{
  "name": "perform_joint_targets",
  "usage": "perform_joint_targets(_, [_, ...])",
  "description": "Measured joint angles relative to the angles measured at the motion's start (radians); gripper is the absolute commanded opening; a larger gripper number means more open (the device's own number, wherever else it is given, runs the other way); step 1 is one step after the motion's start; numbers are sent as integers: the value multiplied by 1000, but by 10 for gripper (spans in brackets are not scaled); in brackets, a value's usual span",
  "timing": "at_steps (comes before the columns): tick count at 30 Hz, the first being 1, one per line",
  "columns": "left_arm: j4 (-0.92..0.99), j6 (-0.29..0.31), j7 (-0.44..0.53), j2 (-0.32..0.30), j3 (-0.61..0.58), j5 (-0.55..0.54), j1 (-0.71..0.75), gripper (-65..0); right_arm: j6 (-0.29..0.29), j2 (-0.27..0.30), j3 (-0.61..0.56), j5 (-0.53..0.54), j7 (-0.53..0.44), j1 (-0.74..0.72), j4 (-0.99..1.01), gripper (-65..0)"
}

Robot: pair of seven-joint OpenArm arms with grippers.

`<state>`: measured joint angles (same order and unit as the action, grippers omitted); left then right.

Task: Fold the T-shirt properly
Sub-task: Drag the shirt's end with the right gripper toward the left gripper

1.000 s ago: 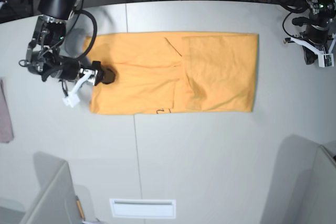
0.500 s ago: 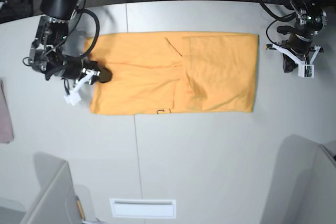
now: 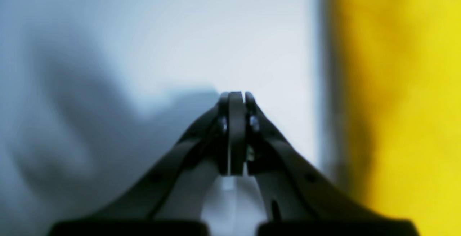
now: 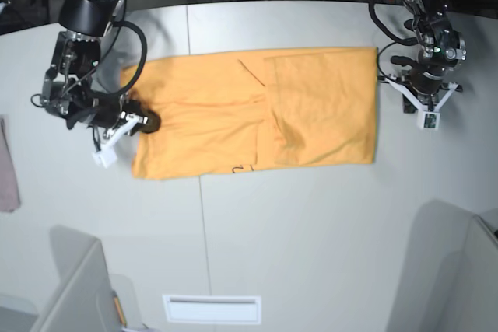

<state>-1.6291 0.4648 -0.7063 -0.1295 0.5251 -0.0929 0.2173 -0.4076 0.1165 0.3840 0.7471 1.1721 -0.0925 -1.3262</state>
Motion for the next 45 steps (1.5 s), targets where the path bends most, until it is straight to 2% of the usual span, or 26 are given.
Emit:
perform_joint_targets(7, [7, -1, -2, 92, -37, 36, -12, -650, 133, 24, -133, 4, -2, 11, -231, -650])
perform_joint_targets(12, [6, -13, 2, 98, -74, 40, -33, -650, 235, 29, -232, 2, 3, 40, -367, -650])
perform_joint_targets(15, [6, -18, -1, 105, -142, 36, -26, -650, 265, 26, -309, 5, 4, 47, -444, -650])
perform_joint_targets(19, [6, -73, 3, 105, -168, 32, -19, -650, 269, 10, -382, 6, 6, 69, -566, -650])
perform_joint_targets(23, [5, -76, -1, 99, -164, 33, -18, -650, 269, -42, -412, 10, 12, 80, -625, -650])
perform_joint_targets(29, [1, -76, -1, 99, -168, 33, -11, -650, 270, -74, -525, 5, 8, 88, -624, -650])
perform_joint_targets(30, [-1, -76, 3, 99, -169, 32, -5, -650, 297, -86, -542, 5, 8, 87, -624, -650])
perform_joint_targets(33, [-5, -76, 9, 98, -169, 32, 2, -650, 406, -96, -640, 3, -30, 88, -639, -650])
perform_joint_targets(36, [-6, -76, 18, 98, -169, 32, 18, -650, 466, -87, -764, 9, -136, 84, -650, -650])
perform_joint_targets(39, [-29, -75, 21, 98, -167, 28, 44, -650, 539, -79, -864, 10, -183, 67, -649, -650])
perform_joint_targets(45, [-58, -73, 10, 98, -168, 32, 67, -650, 560, -69, -1012, 10, -268, -8, -567, -650])
